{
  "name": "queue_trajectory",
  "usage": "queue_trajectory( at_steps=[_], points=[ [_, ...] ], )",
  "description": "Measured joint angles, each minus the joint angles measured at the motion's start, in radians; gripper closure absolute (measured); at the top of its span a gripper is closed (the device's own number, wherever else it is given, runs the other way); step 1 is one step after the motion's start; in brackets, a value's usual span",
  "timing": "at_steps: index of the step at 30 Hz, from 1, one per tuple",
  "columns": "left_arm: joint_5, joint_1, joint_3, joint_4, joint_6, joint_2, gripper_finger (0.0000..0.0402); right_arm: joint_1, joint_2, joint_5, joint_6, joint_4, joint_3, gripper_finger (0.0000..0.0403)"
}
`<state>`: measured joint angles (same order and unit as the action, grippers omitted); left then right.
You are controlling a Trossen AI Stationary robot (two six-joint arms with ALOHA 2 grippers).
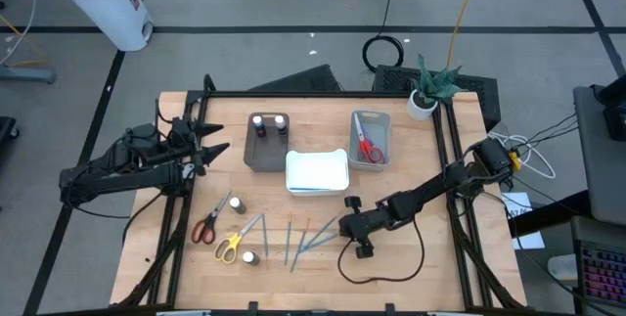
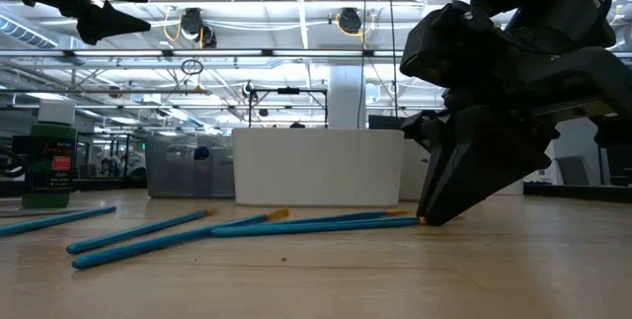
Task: Pick & Place Paint Supplies
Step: Put the blue paint brush into the white bin
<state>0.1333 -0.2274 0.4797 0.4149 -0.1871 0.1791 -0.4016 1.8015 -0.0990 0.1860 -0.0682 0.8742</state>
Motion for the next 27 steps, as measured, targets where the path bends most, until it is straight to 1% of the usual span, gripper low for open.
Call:
queue_trajectory(
  at_steps=[4,8,15,18,23,27],
  points=[
    [0.0,0.0,0.0,0.0,0.0,0.0,0.0078,0.0,0.0,0.001,-0.009,0.018,0.0,0.0398],
    [0.0,0.0,0.0,0.0,0.0,0.0,0.0078,-0.005,0.001,0.001,-0.016,0.039,-0.001,0.0399],
    [0.0,0.0,0.0,0.0,0.0,0.0,0.0078,-0.024,-0.026,-0.002,-0.019,-0.004,-0.004,0.0402],
    [0.0,0.0,0.0,0.0,0.0,0.0,0.0078,-0.035,-0.069,0.014,-0.027,-0.01,-0.008,0.0402],
    [0.0,0.0,0.0,0.0,0.0,0.0,0.0078,-0.044,-0.173,0.006,-0.04,-0.065,-0.005,0.0403],
    [-0.001,0.0,0.0,0.0,0.0,0.0,0.0078,-0.038,-0.243,-0.005,-0.024,-0.18,-0.004,0.0403]
  ],
)
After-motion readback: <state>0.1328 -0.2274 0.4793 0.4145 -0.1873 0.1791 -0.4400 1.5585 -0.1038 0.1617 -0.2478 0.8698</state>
